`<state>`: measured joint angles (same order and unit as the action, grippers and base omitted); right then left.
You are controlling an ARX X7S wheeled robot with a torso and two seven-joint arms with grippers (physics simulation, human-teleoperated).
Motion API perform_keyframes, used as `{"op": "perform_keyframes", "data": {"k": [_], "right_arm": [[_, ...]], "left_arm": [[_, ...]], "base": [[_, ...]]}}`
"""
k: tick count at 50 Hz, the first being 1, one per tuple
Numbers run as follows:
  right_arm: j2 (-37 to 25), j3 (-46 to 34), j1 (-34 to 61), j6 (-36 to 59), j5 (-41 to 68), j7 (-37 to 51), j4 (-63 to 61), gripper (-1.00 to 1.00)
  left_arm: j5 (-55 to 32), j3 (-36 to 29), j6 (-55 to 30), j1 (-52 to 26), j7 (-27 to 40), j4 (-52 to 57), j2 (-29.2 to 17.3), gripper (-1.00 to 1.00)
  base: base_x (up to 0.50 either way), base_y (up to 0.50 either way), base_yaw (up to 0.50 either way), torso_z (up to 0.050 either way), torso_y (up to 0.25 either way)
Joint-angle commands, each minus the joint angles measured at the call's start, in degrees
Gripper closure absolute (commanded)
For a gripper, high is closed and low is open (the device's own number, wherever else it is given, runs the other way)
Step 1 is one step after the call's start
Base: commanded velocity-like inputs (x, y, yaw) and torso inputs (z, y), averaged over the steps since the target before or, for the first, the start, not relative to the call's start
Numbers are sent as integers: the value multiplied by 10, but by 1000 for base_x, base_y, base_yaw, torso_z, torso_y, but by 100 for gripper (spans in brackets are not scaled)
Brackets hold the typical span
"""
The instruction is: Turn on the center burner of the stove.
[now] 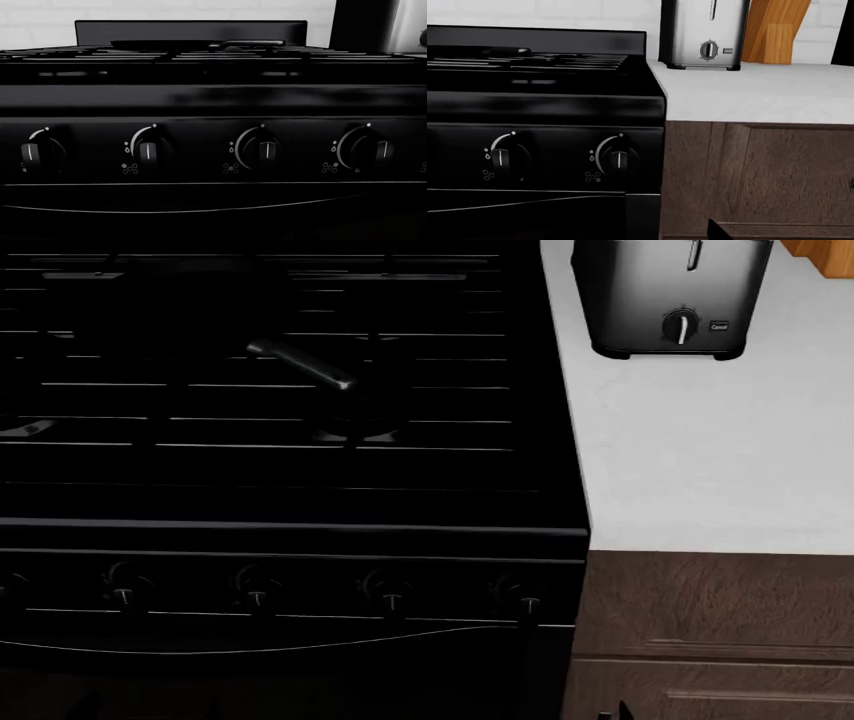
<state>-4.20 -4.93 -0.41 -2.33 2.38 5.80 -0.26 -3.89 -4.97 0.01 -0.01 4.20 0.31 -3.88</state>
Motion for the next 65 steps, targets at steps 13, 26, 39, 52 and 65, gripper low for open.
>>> {"op": "perform_keyframes", "data": {"k": [13, 26, 39, 52, 65], "right_arm": [[-20, -36, -2, -11, -16, 21, -4, -100], [-27, -45, 0, -16, -13, 29, 1, -100], [-33, -53, 0, -16, -10, 37, -2, -100], [-37, -58, 1, -14, -8, 47, 0, -100], [-42, -63, 6, 7, 4, 48, -2, -100]], "left_arm": [[-8, -18, 13, -2, 24, -2, -16, -100], [-15, -27, 19, -2, 33, -5, -24, -100], [-20, -35, 16, -2, 43, 1, -30, -100], [-26, -41, 18, -4, 50, -5, -35, -100], [-30, -46, 17, -4, 58, -2, -40, -100]], "base": [[0, 375, 0, 0, 0], [0, 400, 0, 0, 0], [0, 399, 0, 0, 0], [0, 282, 0, 0, 0], [0, 0, 0, 0, 0]]}}
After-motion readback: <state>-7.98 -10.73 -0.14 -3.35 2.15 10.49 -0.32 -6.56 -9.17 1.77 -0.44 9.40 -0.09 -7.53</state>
